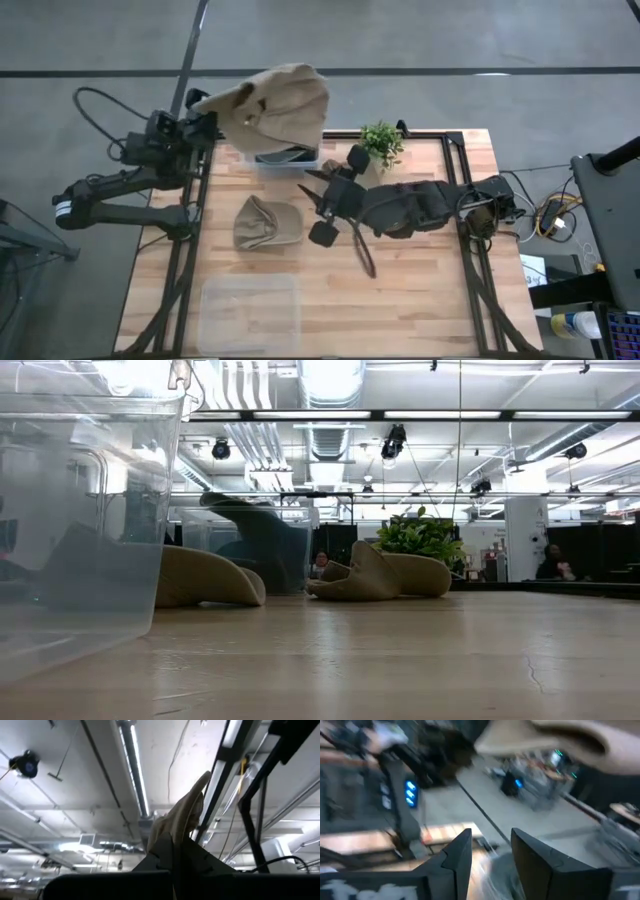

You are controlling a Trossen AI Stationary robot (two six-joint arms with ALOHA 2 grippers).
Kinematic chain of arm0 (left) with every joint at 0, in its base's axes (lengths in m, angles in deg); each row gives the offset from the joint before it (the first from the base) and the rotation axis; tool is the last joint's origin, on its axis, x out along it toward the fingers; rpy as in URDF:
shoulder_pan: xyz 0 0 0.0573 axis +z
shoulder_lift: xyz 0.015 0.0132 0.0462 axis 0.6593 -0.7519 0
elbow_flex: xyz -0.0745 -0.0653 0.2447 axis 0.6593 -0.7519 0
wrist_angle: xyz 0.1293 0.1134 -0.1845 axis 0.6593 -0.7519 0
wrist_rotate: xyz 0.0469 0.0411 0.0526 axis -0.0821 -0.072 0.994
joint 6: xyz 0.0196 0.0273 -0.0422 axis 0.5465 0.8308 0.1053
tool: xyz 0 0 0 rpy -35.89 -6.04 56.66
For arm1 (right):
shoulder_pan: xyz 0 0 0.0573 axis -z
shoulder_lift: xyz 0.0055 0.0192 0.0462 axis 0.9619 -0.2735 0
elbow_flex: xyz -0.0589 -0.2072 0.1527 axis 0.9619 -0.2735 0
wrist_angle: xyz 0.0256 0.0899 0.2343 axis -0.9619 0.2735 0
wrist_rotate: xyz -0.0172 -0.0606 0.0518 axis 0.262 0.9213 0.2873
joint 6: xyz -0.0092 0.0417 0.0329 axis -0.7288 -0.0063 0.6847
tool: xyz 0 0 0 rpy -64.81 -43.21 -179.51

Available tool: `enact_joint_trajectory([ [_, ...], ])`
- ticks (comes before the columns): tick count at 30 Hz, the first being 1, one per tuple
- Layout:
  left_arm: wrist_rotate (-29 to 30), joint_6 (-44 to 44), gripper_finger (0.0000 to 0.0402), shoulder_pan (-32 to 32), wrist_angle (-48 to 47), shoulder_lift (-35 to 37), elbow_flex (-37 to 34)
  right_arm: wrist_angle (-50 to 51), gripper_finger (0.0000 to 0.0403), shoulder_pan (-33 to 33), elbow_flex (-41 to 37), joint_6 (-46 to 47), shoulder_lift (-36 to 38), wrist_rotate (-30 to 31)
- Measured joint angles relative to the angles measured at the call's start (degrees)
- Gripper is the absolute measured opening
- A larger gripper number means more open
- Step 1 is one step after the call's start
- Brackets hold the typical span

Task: Pick & Place hat
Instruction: Put the bottom brown cap in the bottom transparent bin

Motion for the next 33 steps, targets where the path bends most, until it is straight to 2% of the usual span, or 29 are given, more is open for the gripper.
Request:
enact_joint_trajectory([
  [3, -1.7, -0.2, 0.0006, 0.0, 3.0, 0.0, 0.0, -6.9, 0.0125, 0.1, -0.8, -3.5, 0.0, -5.1],
  [12, -4.7, -3.8, 0.0006, 0.0, 7.9, -0.5, 0.0, -23.8, 0.0126, 2.9, -4.5, -9.2, -0.5, -7.4],
  [22, -5.1, -1.8, 0.0006, 0.0, 8.7, -2.3, 0.0, -28.0, 0.0128, 7.0, -4.8, -3.9, -2.2, -16.0],
  [33, -5.9, -1.4, 0.0006, 0.0, 8.5, -3.1, 0.0, -32.0, 0.0114, 7.4, -4.8, -4.8, -2.5, -18.7],
])
